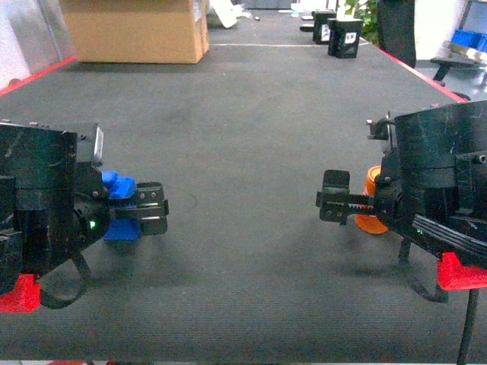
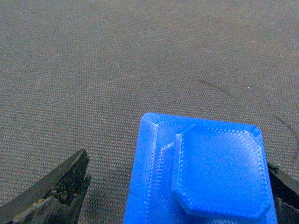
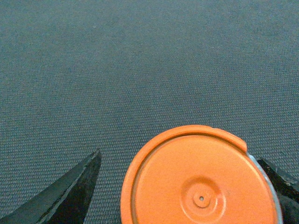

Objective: Sort blue parts and orange caps into right shelf containers

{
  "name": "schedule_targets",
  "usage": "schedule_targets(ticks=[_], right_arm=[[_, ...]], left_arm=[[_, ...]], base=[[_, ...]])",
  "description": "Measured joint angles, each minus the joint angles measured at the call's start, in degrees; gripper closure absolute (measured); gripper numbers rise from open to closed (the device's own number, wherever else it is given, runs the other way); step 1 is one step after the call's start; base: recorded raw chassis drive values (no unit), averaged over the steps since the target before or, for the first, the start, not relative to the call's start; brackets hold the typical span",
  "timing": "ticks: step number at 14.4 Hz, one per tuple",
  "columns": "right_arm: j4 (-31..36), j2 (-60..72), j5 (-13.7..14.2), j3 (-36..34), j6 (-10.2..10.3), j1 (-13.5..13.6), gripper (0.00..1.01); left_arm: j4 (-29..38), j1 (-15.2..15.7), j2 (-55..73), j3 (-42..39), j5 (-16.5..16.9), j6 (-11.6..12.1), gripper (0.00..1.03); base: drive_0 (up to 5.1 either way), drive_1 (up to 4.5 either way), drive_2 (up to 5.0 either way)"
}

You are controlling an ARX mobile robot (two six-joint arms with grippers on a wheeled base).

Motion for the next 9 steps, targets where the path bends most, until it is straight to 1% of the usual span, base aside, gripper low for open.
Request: schedule_targets(ticks=[1,2,4,5,6,7,9], right_arm=[[0.26,0.02,0.39,0.04,-0.07,0.0,0.03],[0.13,0.02,0.61,0.13,-0.28,0.0,0.07],[-0.39,0.11,0.72,0.26,-1.64,0.0,0.28],[-0.66,0.11,0.81,0.26,-1.88,0.0,0.37],[-0.83,0.11,0.79,0.26,-2.08,0.0,0.48],[-0.81,0.11,0.74,0.26,-2.23,0.0,0.54],[-0.74,0.11,0.74,0.26,-2.23,0.0,0.55]], left_arm=[[0.0,0.0,0.0,0.0,0.04,-0.33,0.05],[0.0,0.0,0.0,0.0,0.02,-0.74,0.05],[-0.26,0.0,0.11,0.04,-0.04,-1.16,0.05],[-0.2,0.0,0.24,0.07,-0.2,-1.16,0.11],[-0.2,0.0,0.33,0.07,-0.26,-1.16,0.21],[0.22,-0.07,0.42,0.07,-0.31,-1.16,0.32],[0.46,-0.22,0.42,0.24,-0.28,-1.14,0.52]], base=[[0.0,0.0,0.0],[0.0,0.0,0.0],[0.0,0.0,0.0],[0.0,0.0,0.0],[0.0,0.0,0.0],[0.0,0.0,0.0],[0.0,0.0,0.0]])
